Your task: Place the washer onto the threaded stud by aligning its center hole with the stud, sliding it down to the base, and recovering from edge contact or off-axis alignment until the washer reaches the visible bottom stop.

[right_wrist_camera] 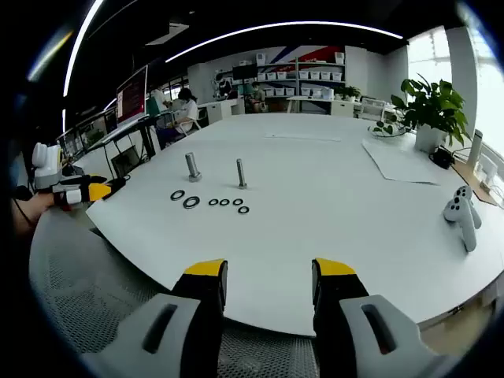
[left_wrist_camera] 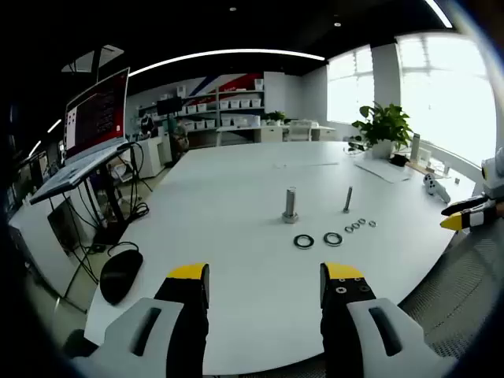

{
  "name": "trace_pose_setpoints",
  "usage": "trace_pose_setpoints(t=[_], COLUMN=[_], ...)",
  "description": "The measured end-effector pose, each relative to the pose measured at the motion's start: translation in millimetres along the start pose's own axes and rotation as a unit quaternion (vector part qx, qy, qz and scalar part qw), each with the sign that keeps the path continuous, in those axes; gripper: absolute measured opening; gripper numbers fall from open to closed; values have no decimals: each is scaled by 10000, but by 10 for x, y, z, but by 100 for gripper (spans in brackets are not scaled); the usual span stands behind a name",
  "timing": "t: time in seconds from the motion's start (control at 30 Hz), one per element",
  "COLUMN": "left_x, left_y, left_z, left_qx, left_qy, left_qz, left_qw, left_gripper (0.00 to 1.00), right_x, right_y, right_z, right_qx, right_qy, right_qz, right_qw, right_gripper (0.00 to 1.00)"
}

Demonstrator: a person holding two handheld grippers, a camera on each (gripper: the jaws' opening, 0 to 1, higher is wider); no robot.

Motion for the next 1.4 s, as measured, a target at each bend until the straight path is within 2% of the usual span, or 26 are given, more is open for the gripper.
trace_pose_setpoints(t=[0.2, 0.3, 0.37, 0.47, 0.73, 0.8, 0.9, 0.97, 1.0, 1.07, 1.17, 1.23, 1.33, 1.4], left_x=[-41, -34, -45, -40, -38, 0, -2, 10, -31, -68, -58, -5, 50, 81], left_y=[-8, -9, -6, 3, 2, -20, -38, -43, -53, -68, -98, -115, -125, -123], left_z=[-21, -13, -57, -34, -78, -17, -43, -36, -34, 0, 17, -57, -140, -228], left_qx=[-26, 12, -142, -72, -248, -54, -216, -164, -206, -144, -137, -367, -490, -692], left_qy=[-101, -75, -91, -39, 54, -180, 24, 81, 189, 94, -30, -14, 215, 119], left_qz=[126, 97, 146, 142, 179, 65, 176, 160, 253, 429, 382, 270, 191, 126], left_qw=[9999, 9999, 9998, 9999, 9995, 9998, 9996, 9997, 9993, 9989, 9992, 9990, 9984, 9975], left_gripper=[55, 56, 56, 56, 56, 56, 56, 52, 51, 50, 50, 50, 52, 53], right_x=[-38, -37, -54, -65, -82, -89, -156, -171, -176, -194, -203, -187, -165, -170], right_y=[3, 1, 11, -1, 0, -5, -24, -45, -53, -72, -74, -73, -69, -68], right_z=[-28, -23, -67, -37, -38, -23, 15, 40, 51, 89, 115, 118, 84, 51], right_qx=[-157, -135, -320, -197, -200, -126, -2, 59, 61, 54, 23, 20, -71, -153], right_qy=[-78, -71, -118, -107, -107, -92, -58, -131, -137, -106, -193, -305, -309, -318], right_qz=[109, 111, 175, 231, 303, 341, 679, 743, 762, 848, 961, 1002, 1075, 1121], right_qw=[9998, 9998, 9993, 9995, 9993, 9993, 9977, 9971, 9970, 9963, 9952, 9945, 9937, 9931], right_gripper=[45, 44, 44, 43, 46, 48, 53, 58, 60, 58, 58, 58, 58, 58])
Point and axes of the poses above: the point that each gripper's makers call its tool centre point, and the gripper's own axes: y roughly forward along the fingers, x roughly to its right, z roughly out of its top, the point moved 2 cm from there along -y, roughly backward along the fingers, and after that the axes turned 15 degrees about -y, right-handed, at the moved point
